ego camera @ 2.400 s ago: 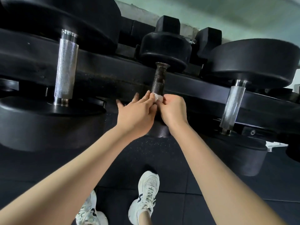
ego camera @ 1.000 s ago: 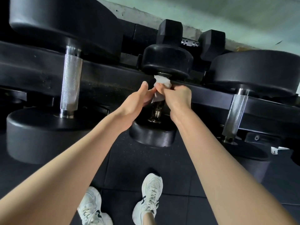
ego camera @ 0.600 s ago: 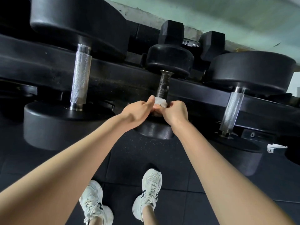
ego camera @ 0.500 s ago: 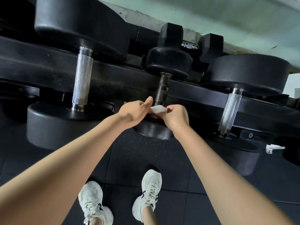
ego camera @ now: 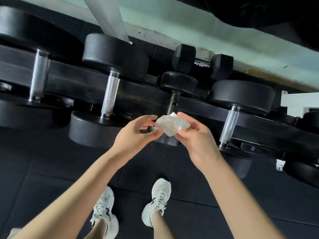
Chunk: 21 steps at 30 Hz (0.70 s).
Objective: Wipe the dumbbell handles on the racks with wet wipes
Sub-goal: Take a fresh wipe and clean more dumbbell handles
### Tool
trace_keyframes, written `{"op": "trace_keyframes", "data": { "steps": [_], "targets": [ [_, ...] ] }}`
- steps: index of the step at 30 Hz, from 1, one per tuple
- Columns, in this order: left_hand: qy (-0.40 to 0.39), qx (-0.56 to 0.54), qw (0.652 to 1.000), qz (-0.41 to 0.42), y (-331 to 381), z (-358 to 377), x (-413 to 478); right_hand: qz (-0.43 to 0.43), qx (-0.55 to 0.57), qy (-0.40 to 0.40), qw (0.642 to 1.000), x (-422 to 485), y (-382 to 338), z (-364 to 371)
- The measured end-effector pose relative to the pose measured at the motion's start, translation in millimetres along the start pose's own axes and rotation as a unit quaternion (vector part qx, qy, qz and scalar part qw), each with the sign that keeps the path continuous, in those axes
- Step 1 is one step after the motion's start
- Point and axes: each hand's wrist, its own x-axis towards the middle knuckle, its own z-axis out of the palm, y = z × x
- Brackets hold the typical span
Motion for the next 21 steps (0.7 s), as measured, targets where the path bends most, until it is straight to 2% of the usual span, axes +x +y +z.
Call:
{"op": "trace_keyframes", "data": {
  "steps": [3, 5, 8, 12, 16, 18, 21],
  "targets": [
    [0.019, -0.007, 0.999, 0.026, 10, -17, -19, 0.013, 0.028, -0.039, 0.999, -17, -10, 18],
    [0.07, -0.014, 0.996, 0.056, 14, -32, -26, 0.01, 0.041, -0.068, 0.997, -23, -13, 33],
    [0.118, -0.053, 0.99, 0.053, 13, -61, -30, 0.009, 0.041, -0.08, 0.996, -24, -12, 59],
    [0.097, -0.062, 0.993, -0.014, 0, -103, -18, 0.036, 0.035, -0.005, 0.999, -16, -6, 93],
    [0.086, -0.016, 0.995, -0.047, -26, -144, -5, 0.023, -0.005, 0.084, 0.996, -14, 4, 134],
    [0.073, 0.023, 0.996, -0.043, -37, -161, -3, -0.003, -0.069, 0.151, 0.986, -12, 8, 153],
    [0.057, 0.122, 0.99, -0.035, -50, -179, 3, -0.062, -0.184, 0.237, 0.952, 6, 15, 175]
  ]
}}
